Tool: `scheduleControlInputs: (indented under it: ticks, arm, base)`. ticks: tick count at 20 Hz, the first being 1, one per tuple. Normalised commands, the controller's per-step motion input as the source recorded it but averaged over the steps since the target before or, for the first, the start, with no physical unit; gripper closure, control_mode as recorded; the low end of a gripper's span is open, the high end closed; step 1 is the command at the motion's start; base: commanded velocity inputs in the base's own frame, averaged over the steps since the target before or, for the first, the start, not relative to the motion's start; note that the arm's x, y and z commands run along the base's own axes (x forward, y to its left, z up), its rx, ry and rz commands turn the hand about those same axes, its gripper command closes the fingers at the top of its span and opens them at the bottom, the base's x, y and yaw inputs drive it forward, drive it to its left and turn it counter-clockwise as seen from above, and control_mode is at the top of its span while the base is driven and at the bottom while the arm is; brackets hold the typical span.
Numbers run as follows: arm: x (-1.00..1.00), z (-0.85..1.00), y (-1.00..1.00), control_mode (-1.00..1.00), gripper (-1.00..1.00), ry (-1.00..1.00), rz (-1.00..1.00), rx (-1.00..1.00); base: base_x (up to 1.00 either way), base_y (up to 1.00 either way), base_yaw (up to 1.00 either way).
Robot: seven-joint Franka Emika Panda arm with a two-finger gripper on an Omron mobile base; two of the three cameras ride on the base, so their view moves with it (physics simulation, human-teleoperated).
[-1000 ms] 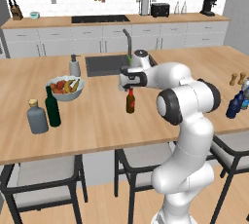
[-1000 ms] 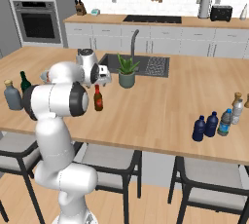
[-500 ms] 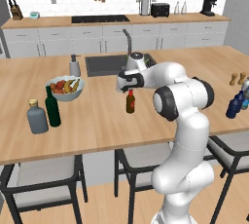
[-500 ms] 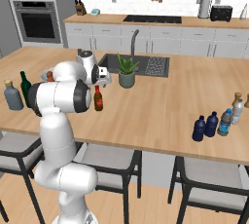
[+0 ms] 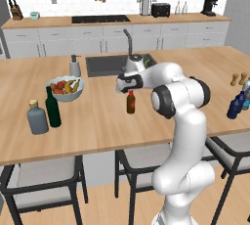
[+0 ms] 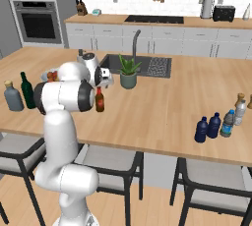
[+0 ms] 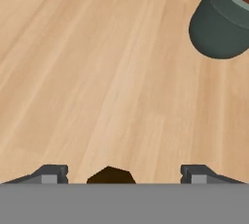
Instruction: Move the plastic bottles in the middle to the plastics group, and the glass bottles in the middle to the glass group.
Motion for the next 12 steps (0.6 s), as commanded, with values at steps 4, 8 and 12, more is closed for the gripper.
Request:
scheduleControlInputs:
  ticks: [4, 8, 12]
  arm:
    - [0.01, -0.13, -0.02, -1.00, 1.00, 0.00, 0.00, -0.01]
    - [-0.03, -0.13, -0.03, -1.00, 1.00, 0.00, 0.00, 0.00]
    - [-0.26, -0.05, 0.00, -1.00, 1.00, 0.00, 0.00, 0.00]
  base:
    - [0.00, 0.00, 0.00]
    - [0.00, 0.00, 0.00]
    - [0.00, 0.00, 0.00]
